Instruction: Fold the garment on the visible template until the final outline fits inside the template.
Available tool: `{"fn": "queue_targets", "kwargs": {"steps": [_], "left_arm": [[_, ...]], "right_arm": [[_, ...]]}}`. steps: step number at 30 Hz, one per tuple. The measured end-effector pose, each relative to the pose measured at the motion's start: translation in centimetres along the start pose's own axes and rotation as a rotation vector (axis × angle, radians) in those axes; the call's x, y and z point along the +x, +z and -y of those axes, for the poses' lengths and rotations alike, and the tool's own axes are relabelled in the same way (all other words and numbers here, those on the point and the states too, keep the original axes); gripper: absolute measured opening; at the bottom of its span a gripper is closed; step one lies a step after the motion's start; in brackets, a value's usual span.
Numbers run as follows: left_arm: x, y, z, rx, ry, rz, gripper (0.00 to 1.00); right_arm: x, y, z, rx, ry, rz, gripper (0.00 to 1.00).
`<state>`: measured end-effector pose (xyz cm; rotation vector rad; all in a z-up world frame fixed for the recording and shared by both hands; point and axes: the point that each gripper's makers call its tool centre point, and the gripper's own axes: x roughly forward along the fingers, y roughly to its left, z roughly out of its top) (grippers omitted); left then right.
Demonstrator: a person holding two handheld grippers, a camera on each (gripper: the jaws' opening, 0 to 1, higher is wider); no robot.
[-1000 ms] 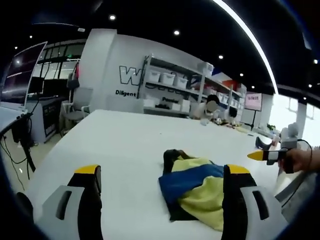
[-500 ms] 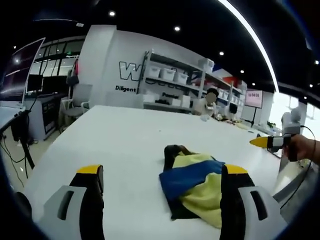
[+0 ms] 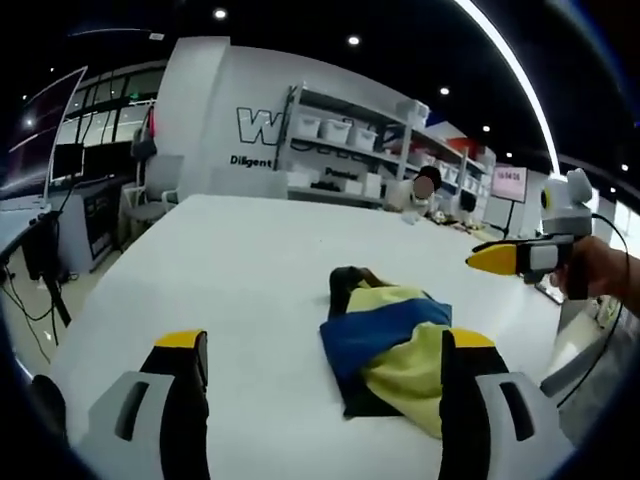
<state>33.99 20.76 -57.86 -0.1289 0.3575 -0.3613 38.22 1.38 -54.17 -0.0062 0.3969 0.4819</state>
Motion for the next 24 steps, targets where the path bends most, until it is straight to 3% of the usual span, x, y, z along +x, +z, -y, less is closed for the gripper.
{"fn": "queue_targets", "kwargs": {"steps": [4, 7, 14, 18, 24], "left_arm": [[0.0, -0.6, 0.0, -0.004, 0.001, -0.027, 0.87], [0.2, -1.4, 0.3, 0.046, -0.003, -0.072, 0.84], [0.3, -1.6, 0.5, 0.051, -0.016, -0.081, 0.83], [0.2, -2.1, 0.8, 0.04, -0.025, -0.095, 0.82], [0.3, -2.3, 1.2, 0.059, -0.035, -0.102, 0.82]], "right_arm": [[0.8, -0.3, -1.1, -0.027, 0.031, -0.029, 0.92], [1.8, -0.9, -2.0, -0.053, 0.073, -0.062, 0.85], [3.5, -1.9, -3.9, -0.129, 0.139, -0.116, 0.74], [4.8, -3.7, -5.3, -0.163, 0.182, -0.178, 0.69], [5.7, -4.9, -6.7, -0.191, 0.211, -0.215, 0.62]]}}
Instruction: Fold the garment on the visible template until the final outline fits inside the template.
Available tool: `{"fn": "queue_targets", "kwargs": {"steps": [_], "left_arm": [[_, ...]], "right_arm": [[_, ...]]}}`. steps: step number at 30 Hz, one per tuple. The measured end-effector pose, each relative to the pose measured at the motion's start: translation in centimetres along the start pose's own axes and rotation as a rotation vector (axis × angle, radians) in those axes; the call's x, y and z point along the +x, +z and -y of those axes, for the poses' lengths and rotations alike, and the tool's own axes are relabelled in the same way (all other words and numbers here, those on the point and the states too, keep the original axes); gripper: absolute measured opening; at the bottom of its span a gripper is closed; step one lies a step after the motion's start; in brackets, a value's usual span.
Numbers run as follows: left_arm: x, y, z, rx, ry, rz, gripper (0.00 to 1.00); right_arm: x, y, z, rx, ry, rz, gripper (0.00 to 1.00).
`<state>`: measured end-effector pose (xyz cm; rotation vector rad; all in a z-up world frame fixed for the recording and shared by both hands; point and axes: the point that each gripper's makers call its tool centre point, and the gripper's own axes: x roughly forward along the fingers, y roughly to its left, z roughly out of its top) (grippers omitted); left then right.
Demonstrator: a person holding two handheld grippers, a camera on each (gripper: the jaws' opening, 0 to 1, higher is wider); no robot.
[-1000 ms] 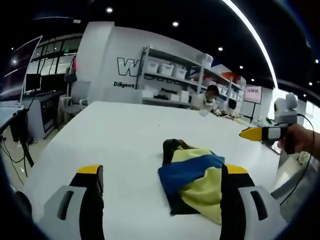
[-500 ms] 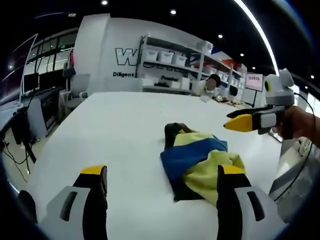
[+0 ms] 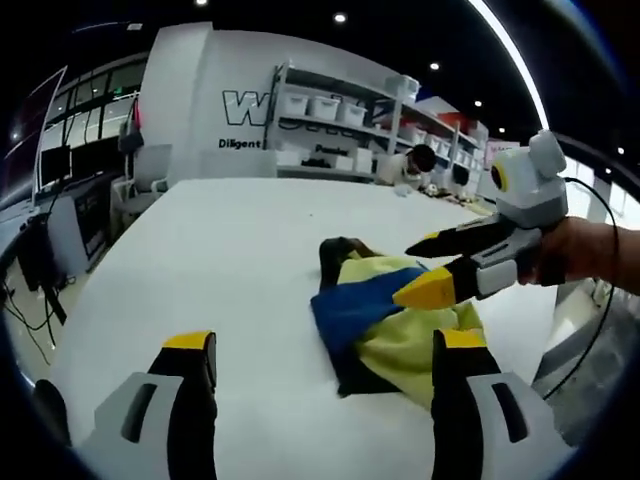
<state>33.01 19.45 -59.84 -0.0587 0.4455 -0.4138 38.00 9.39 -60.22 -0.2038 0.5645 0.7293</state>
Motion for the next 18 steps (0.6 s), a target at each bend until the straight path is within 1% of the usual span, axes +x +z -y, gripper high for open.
{"fn": "queue_targets", "kwargs": {"steps": [1, 4, 6, 8, 10, 13, 15, 16, 18], "left_arm": [[0.0, -0.1, 0.2, 0.006, -0.009, -0.004, 0.82], [0.1, -0.1, 0.5, 0.013, -0.016, -0.008, 0.82], [0.1, -0.1, 0.5, 0.012, -0.017, -0.01, 0.82], [0.0, -0.2, 0.5, 0.008, -0.016, -0.014, 0.82], [0.1, -0.3, 0.5, 0.007, -0.015, -0.017, 0.81], [0.1, -0.3, 0.6, 0.007, -0.02, -0.018, 0.8], [0.2, -0.3, 0.6, 0.007, -0.021, -0.021, 0.8], [0.2, -0.4, 0.6, 0.007, -0.022, -0.024, 0.8], [0.2, -0.4, 0.7, 0.003, -0.023, -0.025, 0.8]], "right_arm": [[0.3, -0.2, -0.2, -0.007, 0.005, -0.01, 0.59], [1.0, -0.6, -0.7, -0.022, 0.029, -0.036, 0.56], [1.4, -1.0, -1.4, -0.051, 0.058, -0.069, 0.52], [1.9, -1.1, -1.9, -0.078, 0.066, -0.084, 0.5], [2.4, -1.1, -2.2, -0.097, 0.081, -0.084, 0.47], [2.9, -1.5, -2.5, -0.113, 0.093, -0.111, 0.41], [3.1, -1.5, -2.8, -0.112, 0.106, -0.113, 0.4], [3.2, -1.5, -3.3, -0.109, 0.131, -0.109, 0.38], [3.3, -1.6, -3.6, -0.118, 0.138, -0.122, 0.34]]}}
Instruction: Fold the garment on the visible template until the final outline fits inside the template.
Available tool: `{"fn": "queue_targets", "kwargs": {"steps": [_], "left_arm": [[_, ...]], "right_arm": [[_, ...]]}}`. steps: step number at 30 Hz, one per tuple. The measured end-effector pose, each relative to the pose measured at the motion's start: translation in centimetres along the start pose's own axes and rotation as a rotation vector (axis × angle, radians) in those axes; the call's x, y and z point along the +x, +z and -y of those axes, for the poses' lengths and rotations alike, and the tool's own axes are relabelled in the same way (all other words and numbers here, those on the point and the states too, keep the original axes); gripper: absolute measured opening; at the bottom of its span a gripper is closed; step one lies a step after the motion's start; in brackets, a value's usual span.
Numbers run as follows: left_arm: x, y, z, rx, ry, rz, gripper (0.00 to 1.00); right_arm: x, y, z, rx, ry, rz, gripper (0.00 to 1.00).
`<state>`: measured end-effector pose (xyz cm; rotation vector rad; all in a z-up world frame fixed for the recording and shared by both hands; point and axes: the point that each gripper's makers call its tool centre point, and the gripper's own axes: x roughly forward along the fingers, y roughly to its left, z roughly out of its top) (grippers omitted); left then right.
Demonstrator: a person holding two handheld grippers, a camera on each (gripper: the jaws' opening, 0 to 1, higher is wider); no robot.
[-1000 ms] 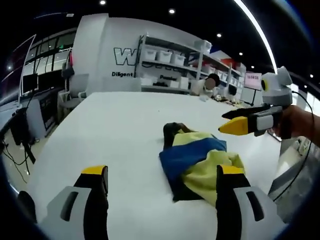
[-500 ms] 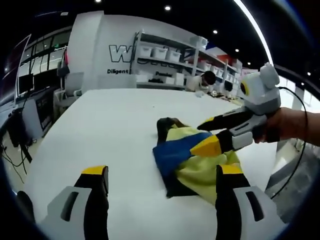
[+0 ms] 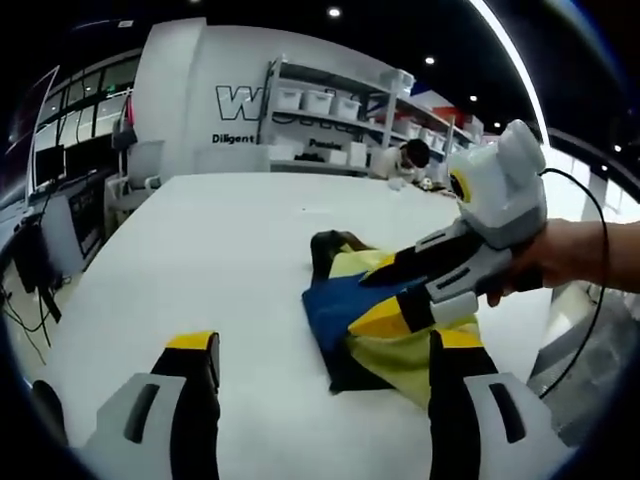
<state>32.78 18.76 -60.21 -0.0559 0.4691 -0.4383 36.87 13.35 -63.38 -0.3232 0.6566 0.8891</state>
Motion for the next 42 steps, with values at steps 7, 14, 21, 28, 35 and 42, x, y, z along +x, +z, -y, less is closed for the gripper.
{"fn": "queue_targets", "kwargs": {"steps": [7, 14, 21, 28, 35, 42], "left_arm": [[0.0, 0.1, -0.3, -0.013, 0.001, 0.0, 0.79], [0.1, -0.2, 0.3, -0.001, -0.017, -0.011, 0.79], [0.3, -0.6, 0.8, 0.006, -0.036, -0.032, 0.77], [0.5, -0.9, 1.4, 0.021, -0.058, -0.048, 0.75], [0.5, -0.9, 1.6, 0.032, -0.064, -0.052, 0.74], [0.4, -0.8, 1.3, 0.017, -0.058, -0.049, 0.74]], "right_arm": [[0.8, -0.5, -0.6, -0.016, 0.029, -0.033, 0.13], [0.1, 0.2, -0.2, 0.015, 0.012, 0.001, 0.0], [-1.3, 0.7, 0.0, 0.075, 0.008, 0.062, 0.0], [-2.8, 1.5, 0.4, 0.106, -0.015, 0.107, 0.0], [-5.1, 1.9, 1.9, 0.171, -0.091, 0.178, 0.0], [-7.5, 2.2, 3.1, 0.213, -0.141, 0.216, 0.0]]}}
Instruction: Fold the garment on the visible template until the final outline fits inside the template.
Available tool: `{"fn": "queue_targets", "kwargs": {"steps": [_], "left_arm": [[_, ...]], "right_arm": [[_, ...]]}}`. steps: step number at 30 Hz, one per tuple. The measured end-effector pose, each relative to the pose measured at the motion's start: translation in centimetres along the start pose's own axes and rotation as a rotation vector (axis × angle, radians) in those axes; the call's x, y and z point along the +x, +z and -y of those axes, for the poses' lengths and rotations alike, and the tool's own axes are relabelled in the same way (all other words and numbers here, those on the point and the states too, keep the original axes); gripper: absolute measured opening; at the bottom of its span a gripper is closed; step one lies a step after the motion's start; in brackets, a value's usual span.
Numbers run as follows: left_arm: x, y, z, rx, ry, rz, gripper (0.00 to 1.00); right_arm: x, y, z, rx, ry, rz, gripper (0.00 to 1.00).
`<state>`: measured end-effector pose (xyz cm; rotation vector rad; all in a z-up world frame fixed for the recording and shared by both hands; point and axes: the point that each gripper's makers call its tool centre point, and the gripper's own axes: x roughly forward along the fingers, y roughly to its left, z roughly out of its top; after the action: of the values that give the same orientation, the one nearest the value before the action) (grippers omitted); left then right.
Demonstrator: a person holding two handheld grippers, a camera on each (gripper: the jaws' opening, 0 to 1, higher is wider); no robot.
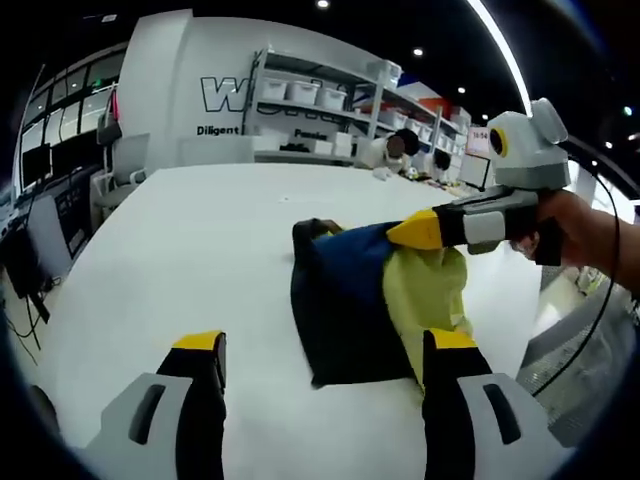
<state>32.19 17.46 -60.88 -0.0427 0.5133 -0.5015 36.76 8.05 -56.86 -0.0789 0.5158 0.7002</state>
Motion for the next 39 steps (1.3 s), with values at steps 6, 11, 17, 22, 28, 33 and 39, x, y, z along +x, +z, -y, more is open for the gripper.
{"fn": "queue_targets", "kwargs": {"steps": [6, 11, 17, 22, 28, 33, 39], "left_arm": [[-0.1, 0.1, 0.1, -0.031, -0.007, 0.011, 0.72], [0.0, -0.2, 0.3, -0.027, -0.012, -0.004, 0.7], [0.1, -0.5, 0.4, -0.017, -0.017, -0.017, 0.67], [0.0, -0.3, 0.0, -0.009, 0.001, -0.011, 0.62], [0.5, -0.4, 0.5, 0.021, -0.013, -0.026, 0.62], [0.9, -0.3, 1.3, 0.066, -0.036, -0.033, 0.58], [1.9, -0.7, 2.0, 0.144, -0.082, -0.081, 0.63]], "right_arm": [[-1.5, 0.1, 1.8, -0.076, -0.083, -0.003, 0.0], [-2.7, 0.0, 2.7, -0.057, -0.109, 0.014, 0.0], [-4.0, -0.4, 4.2, -0.033, -0.143, 0.021, 0.0], [-4.8, -0.7, 5.0, 0.001, -0.165, 0.029, 0.0], [-5.7, -1.4, 6.3, 0.05, -0.193, 0.04, 0.0], [-6.5, -2.4, 7.8, 0.093, -0.219, 0.041, 0.0], [-7.2, -3.4, 8.9, 0.147, -0.244, 0.047, 0.0]]}}
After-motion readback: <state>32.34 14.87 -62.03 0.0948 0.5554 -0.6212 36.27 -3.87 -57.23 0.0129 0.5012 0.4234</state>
